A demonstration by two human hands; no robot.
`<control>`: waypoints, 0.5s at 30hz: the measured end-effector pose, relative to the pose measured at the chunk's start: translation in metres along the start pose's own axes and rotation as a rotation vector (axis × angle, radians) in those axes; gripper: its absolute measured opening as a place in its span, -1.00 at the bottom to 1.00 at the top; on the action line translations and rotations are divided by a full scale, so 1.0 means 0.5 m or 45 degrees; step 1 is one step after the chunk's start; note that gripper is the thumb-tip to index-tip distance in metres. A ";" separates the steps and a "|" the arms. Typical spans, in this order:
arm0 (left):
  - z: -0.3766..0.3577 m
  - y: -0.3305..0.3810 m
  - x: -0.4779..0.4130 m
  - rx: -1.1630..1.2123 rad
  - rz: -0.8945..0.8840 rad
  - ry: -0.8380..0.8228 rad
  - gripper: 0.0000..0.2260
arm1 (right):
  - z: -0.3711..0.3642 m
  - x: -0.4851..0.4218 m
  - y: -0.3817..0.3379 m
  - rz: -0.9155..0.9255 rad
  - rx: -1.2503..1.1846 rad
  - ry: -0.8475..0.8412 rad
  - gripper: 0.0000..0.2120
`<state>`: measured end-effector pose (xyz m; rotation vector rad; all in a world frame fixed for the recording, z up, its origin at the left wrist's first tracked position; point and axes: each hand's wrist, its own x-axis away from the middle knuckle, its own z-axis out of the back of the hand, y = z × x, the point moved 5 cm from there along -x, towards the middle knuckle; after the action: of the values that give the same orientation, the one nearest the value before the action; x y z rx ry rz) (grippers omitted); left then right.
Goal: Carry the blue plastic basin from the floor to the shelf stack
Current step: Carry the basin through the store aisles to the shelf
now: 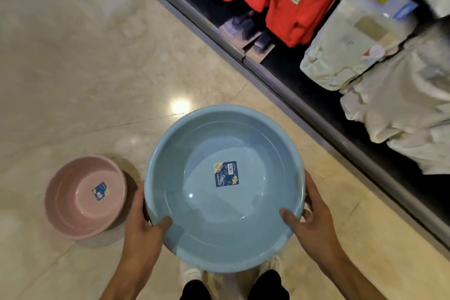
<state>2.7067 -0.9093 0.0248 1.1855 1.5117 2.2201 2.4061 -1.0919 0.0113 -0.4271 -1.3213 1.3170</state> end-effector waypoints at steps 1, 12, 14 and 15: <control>0.006 0.042 0.018 -0.008 -0.016 -0.015 -0.14 | 0.015 0.014 -0.040 0.013 0.007 0.001 -0.13; 0.152 0.446 0.300 -0.056 -0.144 0.068 -0.09 | 0.109 0.249 -0.471 0.196 0.091 -0.107 -0.09; 0.182 0.494 0.361 -0.054 -0.153 0.098 -0.14 | 0.117 0.292 -0.521 0.168 0.098 -0.147 -0.09; 0.198 0.516 0.393 -0.033 -0.140 0.126 -0.15 | 0.117 0.313 -0.546 0.147 0.104 -0.161 -0.09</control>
<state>2.7144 -0.8470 0.3579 0.9735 1.5398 2.2484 2.4347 -1.0651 0.3287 -0.3732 -1.3579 1.5097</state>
